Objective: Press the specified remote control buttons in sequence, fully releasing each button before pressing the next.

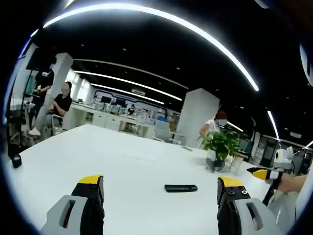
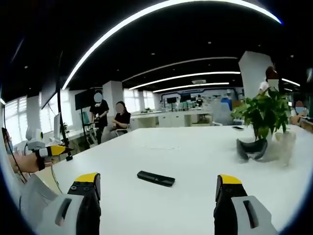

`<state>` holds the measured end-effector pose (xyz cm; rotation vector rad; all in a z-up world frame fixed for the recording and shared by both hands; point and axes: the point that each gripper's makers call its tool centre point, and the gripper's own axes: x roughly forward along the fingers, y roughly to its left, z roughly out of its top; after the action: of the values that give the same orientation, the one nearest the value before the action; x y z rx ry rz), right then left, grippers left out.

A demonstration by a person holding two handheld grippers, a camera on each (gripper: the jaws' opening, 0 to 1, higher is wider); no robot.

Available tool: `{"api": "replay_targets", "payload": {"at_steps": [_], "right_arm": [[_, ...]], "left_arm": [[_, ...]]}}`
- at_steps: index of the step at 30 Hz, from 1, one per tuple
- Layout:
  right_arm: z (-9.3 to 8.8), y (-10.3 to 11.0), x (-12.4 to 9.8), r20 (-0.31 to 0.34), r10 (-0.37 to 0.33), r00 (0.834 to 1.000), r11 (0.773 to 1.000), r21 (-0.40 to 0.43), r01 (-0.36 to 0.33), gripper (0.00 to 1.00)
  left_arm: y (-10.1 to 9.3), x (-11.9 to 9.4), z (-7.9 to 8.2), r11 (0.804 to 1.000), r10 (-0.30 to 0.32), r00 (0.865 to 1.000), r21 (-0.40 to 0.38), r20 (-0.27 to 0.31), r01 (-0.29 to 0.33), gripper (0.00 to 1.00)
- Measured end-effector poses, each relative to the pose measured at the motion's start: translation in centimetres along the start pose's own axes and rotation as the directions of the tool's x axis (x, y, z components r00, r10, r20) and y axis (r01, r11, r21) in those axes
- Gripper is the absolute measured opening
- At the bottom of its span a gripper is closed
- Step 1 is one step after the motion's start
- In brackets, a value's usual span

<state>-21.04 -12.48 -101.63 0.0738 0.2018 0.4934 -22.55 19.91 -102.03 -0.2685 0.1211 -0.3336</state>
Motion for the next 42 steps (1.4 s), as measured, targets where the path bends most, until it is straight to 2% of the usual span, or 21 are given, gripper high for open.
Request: {"api": "replay_targets", "payload": {"at_steps": [10,15,29,35,38,42], "right_arm": [[0.4,-0.3,-1.4,0.01,-0.024,1.0,1.0,0.011,0.024,0.99],[0.2,-0.1,-2.2,-0.007,-0.025,1.0,1.0,-0.01,0.025,0.98],[-1.0,1.2,-3.1,-0.032,0.0,0.999,1.0,0.007,0.0,0.97],[-1.7,1.3,-3.4,-0.062,0.011,0.998,1.0,0.002,-0.011,0.96],[-1.7,1.2,-3.5,-0.059,0.012,0.998,1.0,0.003,-0.012,0.96],[-1.7,1.1,-3.4,-0.059,0.014,0.998,1.0,0.0,-0.014,0.96]], "left_arm": [[-1.2,-0.1,0.1,0.999,-0.031,1.0,0.014,-0.005,0.031,0.99],[-1.8,-0.7,0.3,0.999,-0.038,0.999,0.017,0.004,0.038,0.99],[-2.9,-2.9,0.1,0.999,-0.043,0.999,-0.012,0.025,0.043,0.99],[-2.5,-3.5,0.2,1.0,-0.023,0.999,-0.008,0.028,0.024,0.99],[-1.4,-3.8,0.2,1.0,-0.019,0.999,-0.016,0.038,0.02,0.99],[-1.9,-3.8,0.4,1.0,-0.012,0.999,-0.025,0.046,0.013,0.99]]}}
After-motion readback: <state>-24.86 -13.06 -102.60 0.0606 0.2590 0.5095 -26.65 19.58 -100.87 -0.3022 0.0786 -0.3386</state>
